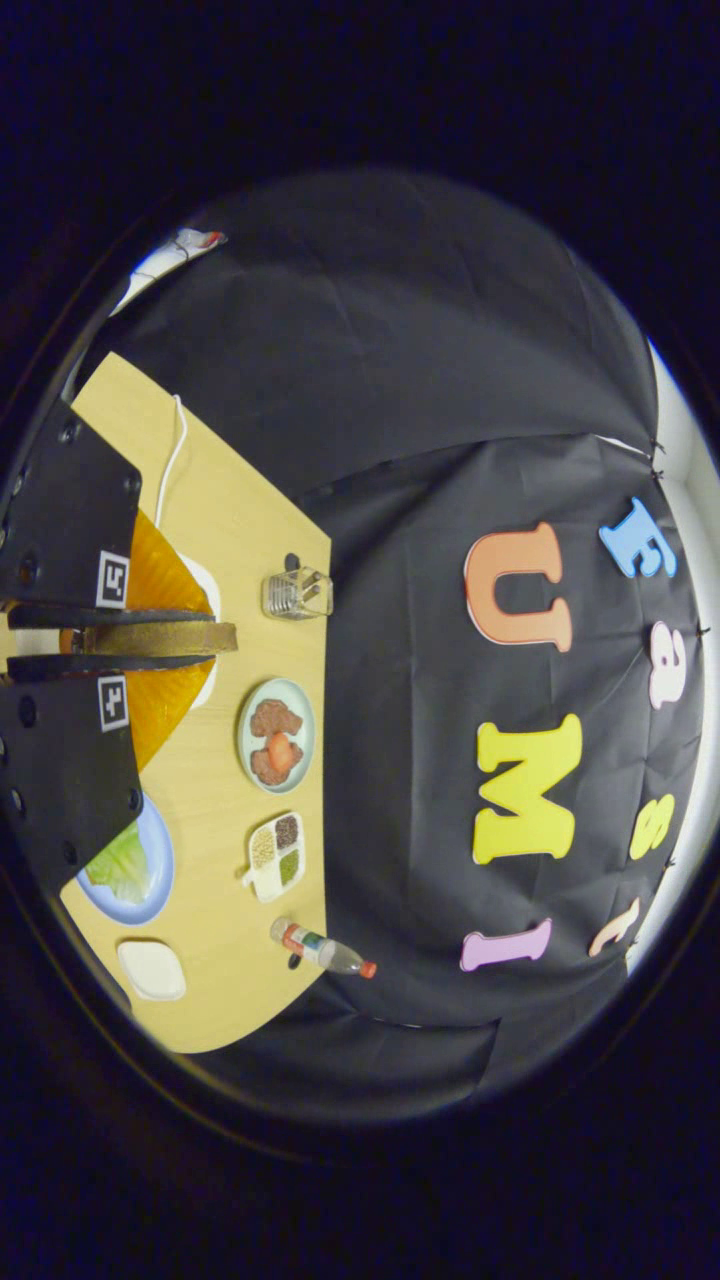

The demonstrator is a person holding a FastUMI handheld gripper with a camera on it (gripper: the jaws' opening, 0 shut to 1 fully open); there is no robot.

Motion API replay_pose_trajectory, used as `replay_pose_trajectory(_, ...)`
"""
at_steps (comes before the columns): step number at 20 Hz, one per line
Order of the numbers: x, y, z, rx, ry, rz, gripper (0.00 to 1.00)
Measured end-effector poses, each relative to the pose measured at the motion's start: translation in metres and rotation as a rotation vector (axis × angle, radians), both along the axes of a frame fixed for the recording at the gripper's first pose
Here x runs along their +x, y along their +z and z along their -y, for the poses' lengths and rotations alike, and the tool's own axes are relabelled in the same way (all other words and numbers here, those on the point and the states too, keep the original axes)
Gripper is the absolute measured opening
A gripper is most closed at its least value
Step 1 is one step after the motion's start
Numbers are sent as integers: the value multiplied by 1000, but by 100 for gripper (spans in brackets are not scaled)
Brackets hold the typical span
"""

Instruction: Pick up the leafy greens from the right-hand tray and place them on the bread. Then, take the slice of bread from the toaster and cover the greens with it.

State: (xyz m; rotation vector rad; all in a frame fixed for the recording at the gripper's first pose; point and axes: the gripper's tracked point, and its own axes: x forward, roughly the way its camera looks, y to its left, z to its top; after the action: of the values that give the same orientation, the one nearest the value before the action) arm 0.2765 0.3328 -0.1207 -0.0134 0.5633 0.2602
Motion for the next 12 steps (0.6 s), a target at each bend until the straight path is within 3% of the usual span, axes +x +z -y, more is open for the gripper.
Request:
replay_pose_trajectory(6,-8,57,24,22,-17,94,10)
replay_pose_trajectory(12,2,24,77,5,-106,79,10)
